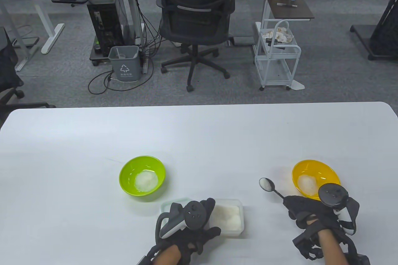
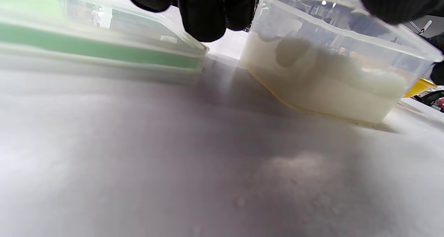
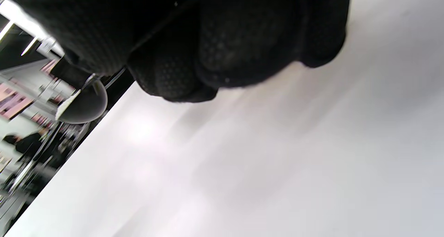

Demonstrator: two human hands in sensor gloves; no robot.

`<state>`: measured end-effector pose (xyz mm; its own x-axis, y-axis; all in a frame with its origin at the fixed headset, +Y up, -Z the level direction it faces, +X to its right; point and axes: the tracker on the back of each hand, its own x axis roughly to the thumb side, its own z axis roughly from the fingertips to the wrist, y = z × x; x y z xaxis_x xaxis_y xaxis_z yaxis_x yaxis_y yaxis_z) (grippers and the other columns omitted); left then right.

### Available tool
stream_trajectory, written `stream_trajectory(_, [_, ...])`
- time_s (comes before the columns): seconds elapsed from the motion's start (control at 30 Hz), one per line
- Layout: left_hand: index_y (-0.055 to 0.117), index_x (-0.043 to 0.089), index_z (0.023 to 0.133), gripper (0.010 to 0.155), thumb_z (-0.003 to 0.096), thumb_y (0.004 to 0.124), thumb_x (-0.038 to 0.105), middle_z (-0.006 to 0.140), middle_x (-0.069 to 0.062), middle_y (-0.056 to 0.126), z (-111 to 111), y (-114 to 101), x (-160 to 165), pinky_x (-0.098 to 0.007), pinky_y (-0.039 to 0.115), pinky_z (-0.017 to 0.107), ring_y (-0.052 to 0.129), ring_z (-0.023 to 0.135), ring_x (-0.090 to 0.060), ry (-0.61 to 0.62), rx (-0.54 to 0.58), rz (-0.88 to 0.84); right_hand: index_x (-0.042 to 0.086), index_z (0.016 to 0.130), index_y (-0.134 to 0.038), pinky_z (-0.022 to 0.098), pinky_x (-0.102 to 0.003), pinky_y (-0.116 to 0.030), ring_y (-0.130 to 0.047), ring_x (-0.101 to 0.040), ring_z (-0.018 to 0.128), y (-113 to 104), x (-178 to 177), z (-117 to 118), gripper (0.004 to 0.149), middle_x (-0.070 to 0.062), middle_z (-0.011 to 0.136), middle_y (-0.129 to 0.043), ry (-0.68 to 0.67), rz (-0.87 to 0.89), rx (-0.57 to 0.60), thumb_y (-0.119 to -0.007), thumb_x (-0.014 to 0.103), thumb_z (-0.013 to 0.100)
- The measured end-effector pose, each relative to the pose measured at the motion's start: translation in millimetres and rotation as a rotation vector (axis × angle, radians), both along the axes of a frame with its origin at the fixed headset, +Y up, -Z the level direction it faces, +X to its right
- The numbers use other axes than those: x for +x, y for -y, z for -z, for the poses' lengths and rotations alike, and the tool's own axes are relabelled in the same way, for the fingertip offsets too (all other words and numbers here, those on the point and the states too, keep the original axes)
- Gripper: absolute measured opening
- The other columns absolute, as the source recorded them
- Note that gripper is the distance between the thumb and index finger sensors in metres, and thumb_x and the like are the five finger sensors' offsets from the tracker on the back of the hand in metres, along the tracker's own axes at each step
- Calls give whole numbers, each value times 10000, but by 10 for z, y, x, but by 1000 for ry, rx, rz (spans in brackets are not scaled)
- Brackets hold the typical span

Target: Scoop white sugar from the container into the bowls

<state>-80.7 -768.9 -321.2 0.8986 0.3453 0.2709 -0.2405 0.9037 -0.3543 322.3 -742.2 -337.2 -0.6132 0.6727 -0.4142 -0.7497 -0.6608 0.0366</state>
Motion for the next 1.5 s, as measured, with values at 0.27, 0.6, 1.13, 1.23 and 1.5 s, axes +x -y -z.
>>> stream_trajectory(0.27, [309,408,1118,886,376,683,713,1219,71,470,0,0,0,-523,481,835,652,1122,-214,0,0,0,305,849,-894,540,-471,-765,-986,-220,319,-32,516,-102,426,-74,659,-989,263,-87,16,-820,448,455])
stream_trajectory(0.6, [310,406,1119,886,377,684,712,1218,70,470,0,2,-6,-523,479,836,652,1121,-217,-2,0,1,346,868,-874,596,-485,-725,-981,-239,408,-217,527,-176,418,-57,732,-961,408,-518,110,-828,420,460])
stream_trajectory(1.13, [308,407,1119,886,377,684,712,1219,71,468,0,5,-5,-524,477,837,651,1123,-216,-2,0,1,429,922,-782,718,-523,-583,-877,-270,668,-298,313,-150,441,-52,924,-800,394,-848,181,-811,372,486])
stream_trajectory(1.23, [308,406,1119,887,377,684,712,1219,70,468,0,5,-5,-524,478,836,651,1122,-217,-2,0,1,415,945,-753,695,-502,-629,-904,-241,631,-302,286,-145,457,-74,946,-763,368,-838,196,-784,381,490])
stream_trajectory(1.5, [308,407,1118,885,377,683,712,1219,70,468,-1,3,-6,-524,476,837,650,1123,-215,-2,0,2,352,988,-682,678,-484,-662,-933,-218,613,-378,-6,-136,499,-71,911,-771,239,-814,313,-755,326,495])
